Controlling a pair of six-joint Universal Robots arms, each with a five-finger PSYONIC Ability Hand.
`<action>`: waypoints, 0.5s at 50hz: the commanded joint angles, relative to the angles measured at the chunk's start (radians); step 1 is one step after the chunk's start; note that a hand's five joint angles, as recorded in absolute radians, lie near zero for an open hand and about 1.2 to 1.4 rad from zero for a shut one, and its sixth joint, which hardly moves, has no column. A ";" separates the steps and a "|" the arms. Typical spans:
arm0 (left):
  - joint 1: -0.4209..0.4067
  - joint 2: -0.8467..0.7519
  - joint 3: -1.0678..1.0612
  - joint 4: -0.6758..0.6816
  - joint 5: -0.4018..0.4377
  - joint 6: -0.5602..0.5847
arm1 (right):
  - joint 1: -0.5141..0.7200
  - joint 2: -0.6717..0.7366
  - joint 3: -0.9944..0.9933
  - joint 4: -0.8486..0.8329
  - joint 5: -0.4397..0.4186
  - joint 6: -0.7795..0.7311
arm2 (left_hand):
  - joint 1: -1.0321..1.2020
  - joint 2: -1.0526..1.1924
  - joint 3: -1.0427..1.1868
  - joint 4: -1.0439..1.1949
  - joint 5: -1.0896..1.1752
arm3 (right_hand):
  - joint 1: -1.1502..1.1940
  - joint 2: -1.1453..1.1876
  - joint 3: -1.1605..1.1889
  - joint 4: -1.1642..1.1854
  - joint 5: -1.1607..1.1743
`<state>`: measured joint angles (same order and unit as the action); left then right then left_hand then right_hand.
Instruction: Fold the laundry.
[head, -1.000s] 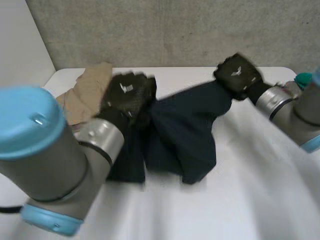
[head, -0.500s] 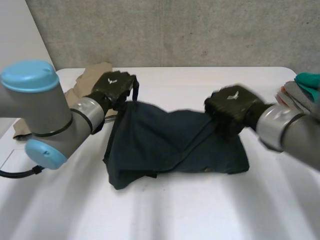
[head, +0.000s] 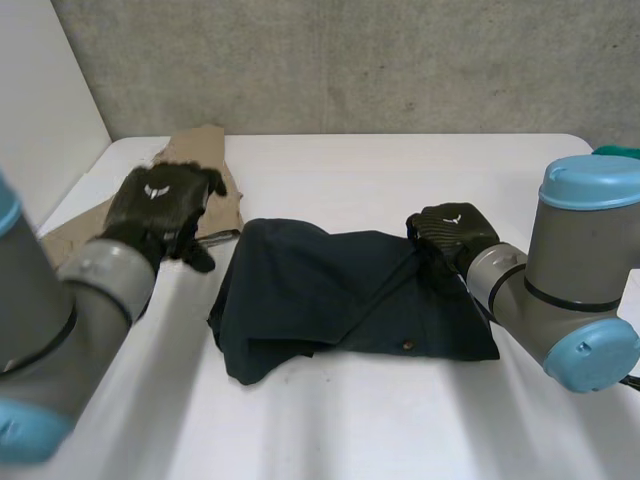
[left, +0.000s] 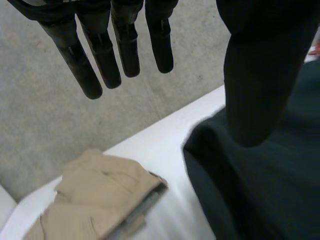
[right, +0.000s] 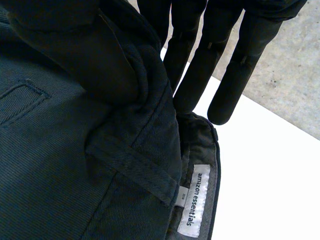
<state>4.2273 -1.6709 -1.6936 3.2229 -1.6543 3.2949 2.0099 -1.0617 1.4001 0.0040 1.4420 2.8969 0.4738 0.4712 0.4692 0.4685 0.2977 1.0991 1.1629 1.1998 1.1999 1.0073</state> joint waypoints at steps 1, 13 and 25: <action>-0.052 0.056 -0.141 -0.093 -0.009 -0.087 | 0.001 0.008 0.007 -0.012 0.000 -0.015 | 0.157 0.159 0.161 0.162 0.158 | 0.297 0.233 0.196 0.196 0.214; 0.002 -0.161 -0.127 -0.063 0.030 -0.253 | 0.009 0.008 0.031 -0.016 0.000 -0.015 | 0.016 0.018 0.020 0.021 0.017 | 0.297 0.233 0.196 0.196 0.214; -0.003 -0.314 -0.027 0.037 0.106 -0.275 | 0.000 -0.015 0.033 -0.032 0.018 -0.019 | 0.850 0.853 0.855 0.856 0.852 | 0.297 0.233 0.196 0.196 0.214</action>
<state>4.2302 -1.9716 -1.7510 3.2432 -1.5512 3.0239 2.0138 -1.0617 1.4367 -0.0222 1.4482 2.8813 0.8123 0.7790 0.7765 0.7787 0.5989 1.0991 1.1629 1.1998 1.2001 1.0073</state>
